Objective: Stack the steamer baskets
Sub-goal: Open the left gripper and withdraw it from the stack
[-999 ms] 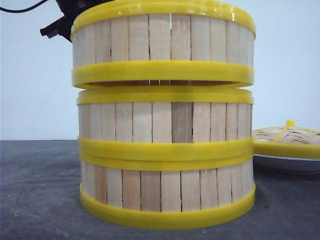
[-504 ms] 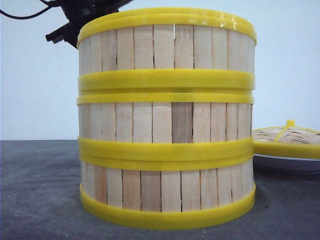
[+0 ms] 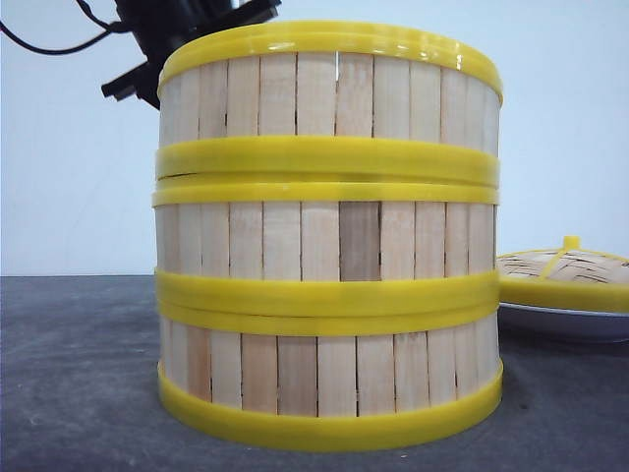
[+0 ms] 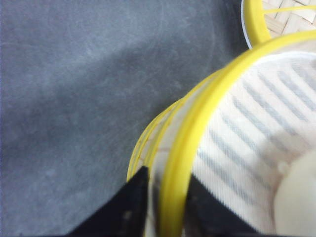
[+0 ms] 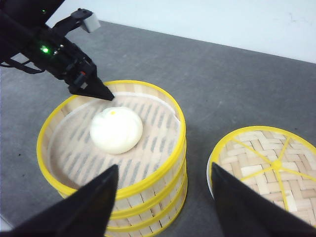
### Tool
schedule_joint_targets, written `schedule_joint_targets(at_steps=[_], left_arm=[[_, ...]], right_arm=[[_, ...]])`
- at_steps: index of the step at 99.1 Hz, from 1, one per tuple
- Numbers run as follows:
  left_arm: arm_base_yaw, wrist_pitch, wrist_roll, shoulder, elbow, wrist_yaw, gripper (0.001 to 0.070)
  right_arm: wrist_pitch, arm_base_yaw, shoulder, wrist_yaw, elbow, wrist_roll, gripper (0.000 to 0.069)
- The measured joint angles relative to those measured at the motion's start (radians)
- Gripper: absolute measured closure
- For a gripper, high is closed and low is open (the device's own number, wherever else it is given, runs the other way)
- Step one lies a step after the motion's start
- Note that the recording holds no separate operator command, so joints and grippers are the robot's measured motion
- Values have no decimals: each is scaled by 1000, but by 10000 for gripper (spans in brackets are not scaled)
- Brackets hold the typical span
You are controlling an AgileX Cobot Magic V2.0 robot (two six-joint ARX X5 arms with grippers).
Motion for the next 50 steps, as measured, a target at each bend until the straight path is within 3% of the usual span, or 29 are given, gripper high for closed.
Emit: schedule_joint_targets(at_steps=[14, 50], left_arm=[[0, 2, 0, 3, 0, 1, 491], [0, 19, 0, -32, -2, 27, 477]], right_arm=[[-2, 0, 0, 0, 0, 0, 220], [-2, 0, 3, 15, 0, 0, 210]])
